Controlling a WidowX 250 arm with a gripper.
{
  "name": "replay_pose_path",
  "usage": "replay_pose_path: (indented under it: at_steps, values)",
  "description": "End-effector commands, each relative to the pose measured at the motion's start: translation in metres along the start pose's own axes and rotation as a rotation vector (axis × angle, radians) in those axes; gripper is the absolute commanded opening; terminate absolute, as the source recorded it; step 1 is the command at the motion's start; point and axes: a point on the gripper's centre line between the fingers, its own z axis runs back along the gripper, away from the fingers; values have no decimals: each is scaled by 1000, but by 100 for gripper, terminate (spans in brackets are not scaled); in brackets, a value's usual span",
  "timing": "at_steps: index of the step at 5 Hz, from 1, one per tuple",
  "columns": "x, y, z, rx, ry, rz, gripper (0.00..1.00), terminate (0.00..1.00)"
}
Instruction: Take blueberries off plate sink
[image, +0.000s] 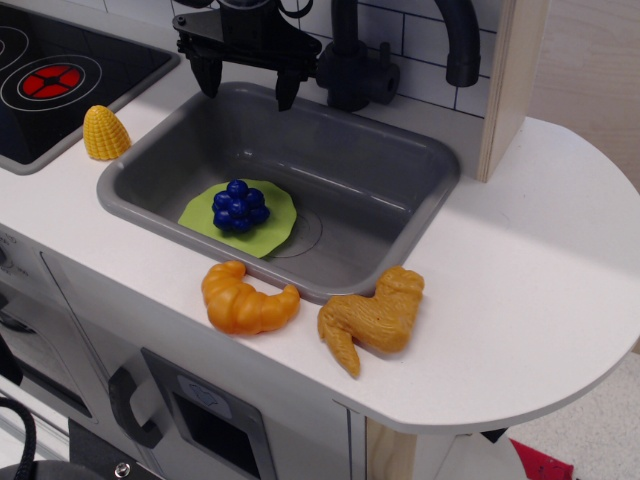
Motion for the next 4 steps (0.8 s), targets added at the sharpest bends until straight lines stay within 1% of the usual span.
replay_pose_path:
  at_steps: [1, 2, 3, 4]
  values:
    - [0, 0, 0, 0, 0, 0, 100, 0]
    - [-14, 5, -1, -29, 26, -42, 100, 0]
    - [-25, 4, -3, -67, 39, -70, 100, 0]
    - [-27, 11, -6, -21, 41, -75, 100, 0]
